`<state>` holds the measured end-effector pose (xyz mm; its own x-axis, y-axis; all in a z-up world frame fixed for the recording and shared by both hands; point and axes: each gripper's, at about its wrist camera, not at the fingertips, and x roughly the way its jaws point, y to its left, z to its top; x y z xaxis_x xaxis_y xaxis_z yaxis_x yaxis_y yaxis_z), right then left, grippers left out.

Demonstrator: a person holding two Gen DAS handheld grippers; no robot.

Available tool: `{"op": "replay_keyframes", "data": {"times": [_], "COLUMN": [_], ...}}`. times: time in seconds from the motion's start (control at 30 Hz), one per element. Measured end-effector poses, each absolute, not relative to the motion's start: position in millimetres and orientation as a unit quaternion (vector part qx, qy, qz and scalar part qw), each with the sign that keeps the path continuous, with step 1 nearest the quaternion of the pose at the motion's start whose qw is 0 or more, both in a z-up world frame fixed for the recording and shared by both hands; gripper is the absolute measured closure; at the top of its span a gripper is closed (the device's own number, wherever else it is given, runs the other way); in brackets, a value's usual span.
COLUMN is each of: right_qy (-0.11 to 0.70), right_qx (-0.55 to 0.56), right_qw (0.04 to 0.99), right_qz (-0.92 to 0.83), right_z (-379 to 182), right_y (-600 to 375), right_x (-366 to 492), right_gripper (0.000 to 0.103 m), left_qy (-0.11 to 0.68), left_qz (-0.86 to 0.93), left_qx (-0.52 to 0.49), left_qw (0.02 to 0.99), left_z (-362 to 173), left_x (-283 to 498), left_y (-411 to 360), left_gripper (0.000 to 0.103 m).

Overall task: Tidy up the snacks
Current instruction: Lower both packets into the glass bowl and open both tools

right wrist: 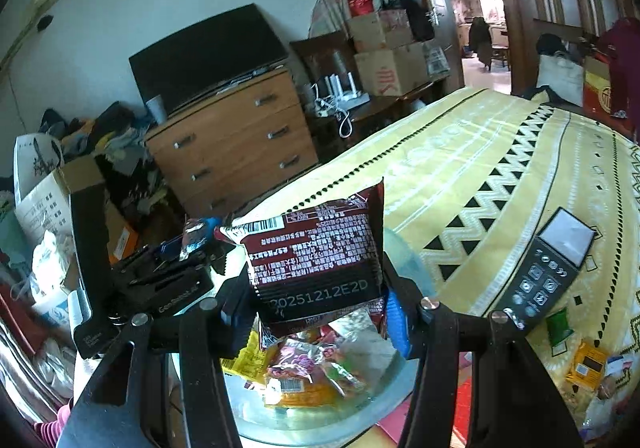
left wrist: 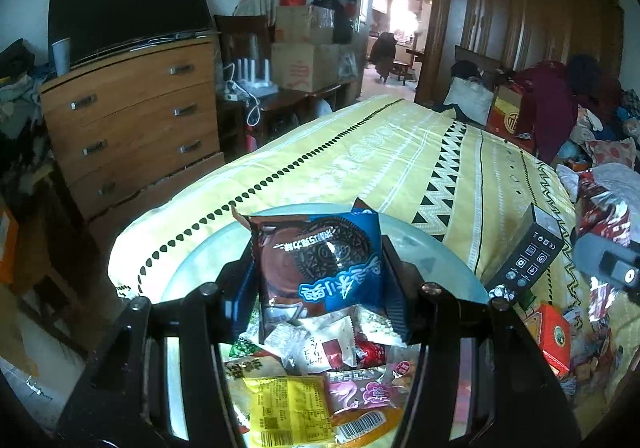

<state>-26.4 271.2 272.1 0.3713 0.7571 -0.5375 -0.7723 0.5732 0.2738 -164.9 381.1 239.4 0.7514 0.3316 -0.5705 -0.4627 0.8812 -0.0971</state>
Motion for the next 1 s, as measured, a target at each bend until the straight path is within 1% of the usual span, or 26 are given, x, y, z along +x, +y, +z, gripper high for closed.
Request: {"op": "replay_keyframes", "data": {"times": [1.0], "right_qy": [0.328], "right_qx": [-0.015], "right_qw": [0.824], "right_qz": [0.461], "right_z": [264.0], "right_y": [282.9], "right_x": [-23.8], "right_gripper": [0.045], "left_qy": [0.285], "left_qz": [0.212], "left_qx": [-0.118], "left_qw": [0.927], "left_z": [234.0], "left_x": [-161.3], "left_y": [385.8], "left_gripper": [0.048]}}
